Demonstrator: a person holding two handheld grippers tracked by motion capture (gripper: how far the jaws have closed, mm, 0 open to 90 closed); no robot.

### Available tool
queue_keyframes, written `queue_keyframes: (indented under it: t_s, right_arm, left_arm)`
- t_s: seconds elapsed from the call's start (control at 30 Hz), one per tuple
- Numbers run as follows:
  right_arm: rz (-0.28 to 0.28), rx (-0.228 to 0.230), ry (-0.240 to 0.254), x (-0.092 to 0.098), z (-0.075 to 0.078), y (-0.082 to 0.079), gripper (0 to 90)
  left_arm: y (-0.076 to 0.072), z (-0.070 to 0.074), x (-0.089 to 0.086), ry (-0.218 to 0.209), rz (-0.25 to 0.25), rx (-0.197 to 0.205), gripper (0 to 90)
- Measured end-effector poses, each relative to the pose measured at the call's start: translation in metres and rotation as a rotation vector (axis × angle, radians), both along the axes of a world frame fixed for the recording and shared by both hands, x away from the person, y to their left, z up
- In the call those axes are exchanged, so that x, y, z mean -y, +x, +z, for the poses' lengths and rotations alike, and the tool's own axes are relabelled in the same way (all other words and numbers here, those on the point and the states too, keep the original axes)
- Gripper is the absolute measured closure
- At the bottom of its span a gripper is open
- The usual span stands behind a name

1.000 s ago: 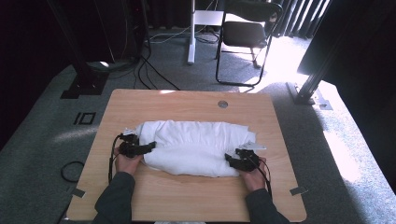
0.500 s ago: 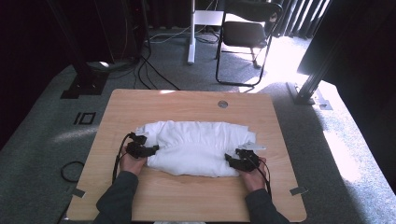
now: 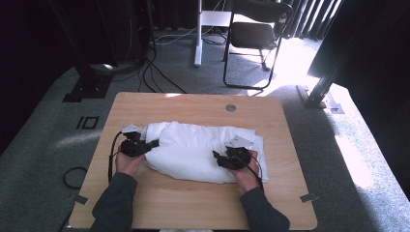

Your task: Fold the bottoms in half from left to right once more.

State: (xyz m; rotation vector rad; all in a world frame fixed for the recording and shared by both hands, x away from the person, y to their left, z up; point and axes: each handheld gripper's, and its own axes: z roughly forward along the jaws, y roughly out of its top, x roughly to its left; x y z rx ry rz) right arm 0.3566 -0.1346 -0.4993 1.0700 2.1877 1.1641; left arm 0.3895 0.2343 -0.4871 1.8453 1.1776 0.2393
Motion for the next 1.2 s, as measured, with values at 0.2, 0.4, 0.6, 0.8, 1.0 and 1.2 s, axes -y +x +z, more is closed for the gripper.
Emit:
queue_keyframes:
  t_s: [0.2, 0.4, 0.6, 0.8, 1.0, 1.2]
  right_arm:
    - [0.05, -0.107, -0.139, -0.039, -0.033, 0.02, 36.7]
    - [0.034, -0.129, -0.092, -0.051, -0.048, 0.026, 37.6]
    - [0.032, -0.137, -0.07, -0.076, -0.05, 0.025, 39.2]
    - [0.092, -0.149, -0.015, -0.118, -0.05, 0.024, 40.2]
    - [0.159, -0.157, 0.039, -0.106, -0.027, 0.016, 31.3]
    - [0.051, -0.064, 0.049, -0.028, -0.007, 0.014, 28.5]
  left_arm:
    - [-0.005, 0.021, 0.004, -0.11, -0.055, 0.041, 81.3]
    - [-0.007, 0.039, 0.012, -0.148, -0.087, 0.078, 81.5]
    - [-0.009, 0.061, 0.035, -0.198, -0.16, 0.125, 81.6]
    - [-0.007, 0.066, 0.059, -0.145, -0.194, 0.145, 81.6]
    - [-0.008, 0.067, 0.054, -0.136, -0.183, 0.154, 81.6]
    - [-0.011, 0.067, 0.05, -0.125, -0.168, 0.162, 81.6]
